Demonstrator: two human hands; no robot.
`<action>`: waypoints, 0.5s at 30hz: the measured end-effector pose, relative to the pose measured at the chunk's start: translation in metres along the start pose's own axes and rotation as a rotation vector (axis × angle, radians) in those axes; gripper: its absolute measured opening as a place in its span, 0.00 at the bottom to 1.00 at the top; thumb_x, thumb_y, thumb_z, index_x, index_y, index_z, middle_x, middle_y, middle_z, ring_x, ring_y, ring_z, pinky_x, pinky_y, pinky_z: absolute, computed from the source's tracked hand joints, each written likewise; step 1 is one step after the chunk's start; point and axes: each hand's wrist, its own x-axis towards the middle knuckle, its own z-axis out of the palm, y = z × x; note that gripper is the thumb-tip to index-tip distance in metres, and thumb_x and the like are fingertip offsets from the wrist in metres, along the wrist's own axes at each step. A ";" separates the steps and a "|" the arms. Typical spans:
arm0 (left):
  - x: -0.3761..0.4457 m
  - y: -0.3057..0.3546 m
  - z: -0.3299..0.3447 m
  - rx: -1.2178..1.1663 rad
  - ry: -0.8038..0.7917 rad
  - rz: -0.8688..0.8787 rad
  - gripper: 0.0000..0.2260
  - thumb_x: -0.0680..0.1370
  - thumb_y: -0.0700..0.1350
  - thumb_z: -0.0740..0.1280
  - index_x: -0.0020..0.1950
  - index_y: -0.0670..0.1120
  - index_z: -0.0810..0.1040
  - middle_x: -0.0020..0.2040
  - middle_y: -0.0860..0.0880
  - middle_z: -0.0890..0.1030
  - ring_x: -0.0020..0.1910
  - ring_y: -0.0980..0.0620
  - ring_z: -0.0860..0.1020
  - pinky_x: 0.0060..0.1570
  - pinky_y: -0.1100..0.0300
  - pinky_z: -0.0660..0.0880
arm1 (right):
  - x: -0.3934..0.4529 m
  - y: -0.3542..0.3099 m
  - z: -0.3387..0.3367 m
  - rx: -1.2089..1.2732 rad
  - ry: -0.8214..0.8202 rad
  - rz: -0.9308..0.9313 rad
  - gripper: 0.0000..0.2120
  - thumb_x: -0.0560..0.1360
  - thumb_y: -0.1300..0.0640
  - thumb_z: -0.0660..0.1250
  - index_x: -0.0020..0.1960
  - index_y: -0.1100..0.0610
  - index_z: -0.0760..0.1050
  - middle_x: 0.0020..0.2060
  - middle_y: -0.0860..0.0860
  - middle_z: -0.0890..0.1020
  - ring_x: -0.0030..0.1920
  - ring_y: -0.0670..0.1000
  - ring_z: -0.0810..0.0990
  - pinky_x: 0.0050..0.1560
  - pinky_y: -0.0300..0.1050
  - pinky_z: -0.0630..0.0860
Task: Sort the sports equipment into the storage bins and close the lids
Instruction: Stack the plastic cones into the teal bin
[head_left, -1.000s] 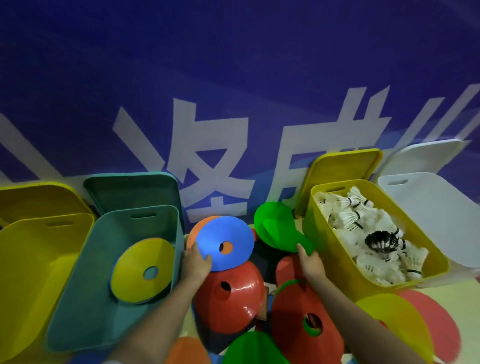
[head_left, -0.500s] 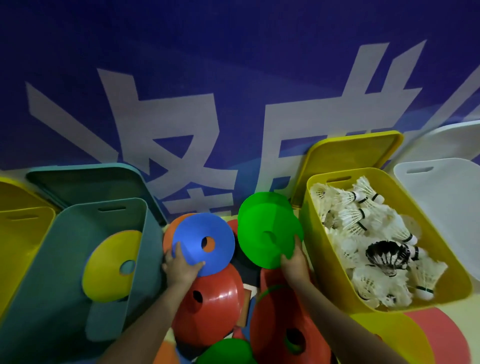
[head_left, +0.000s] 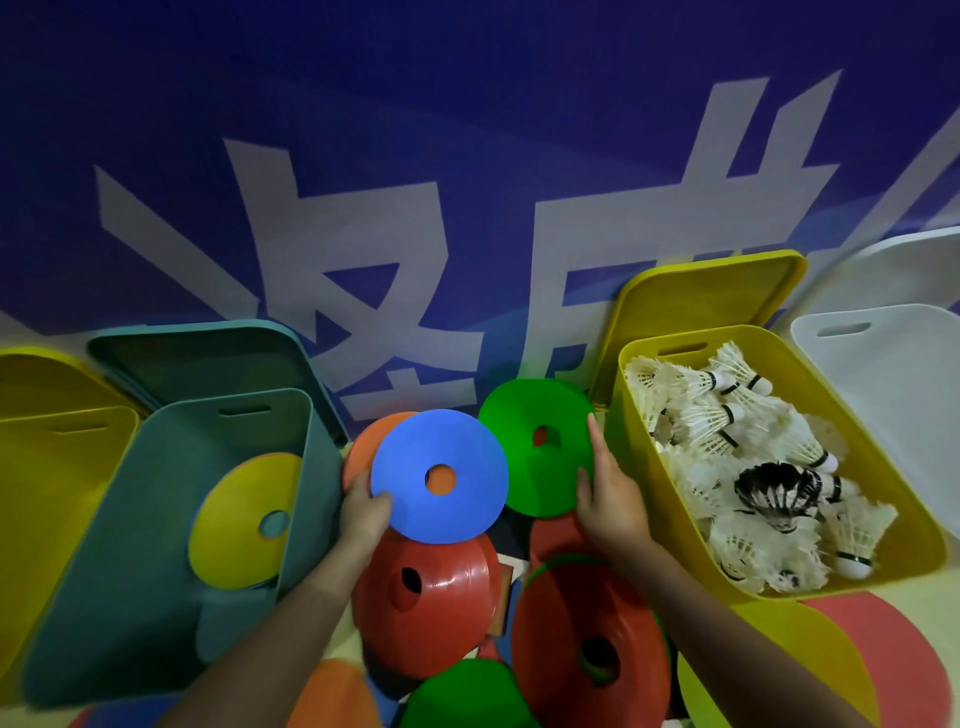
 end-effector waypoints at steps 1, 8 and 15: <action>-0.001 0.001 -0.001 0.004 0.019 0.014 0.20 0.73 0.37 0.60 0.65 0.47 0.73 0.56 0.44 0.80 0.50 0.41 0.78 0.48 0.47 0.77 | 0.001 -0.002 -0.005 -0.026 0.017 -0.017 0.34 0.78 0.59 0.60 0.78 0.50 0.46 0.59 0.56 0.79 0.32 0.54 0.77 0.28 0.45 0.69; -0.014 0.019 -0.019 0.020 0.062 0.151 0.23 0.77 0.36 0.55 0.71 0.49 0.68 0.65 0.44 0.75 0.56 0.42 0.76 0.53 0.48 0.75 | 0.013 -0.019 -0.032 0.085 0.120 0.056 0.24 0.79 0.59 0.58 0.74 0.48 0.62 0.40 0.52 0.82 0.33 0.51 0.78 0.35 0.48 0.77; -0.036 0.075 -0.060 -0.158 0.040 0.293 0.19 0.78 0.33 0.54 0.65 0.45 0.73 0.58 0.46 0.77 0.56 0.46 0.76 0.48 0.56 0.72 | 0.011 -0.049 -0.052 0.316 0.190 0.208 0.18 0.79 0.61 0.57 0.68 0.54 0.68 0.40 0.54 0.80 0.34 0.54 0.77 0.33 0.47 0.71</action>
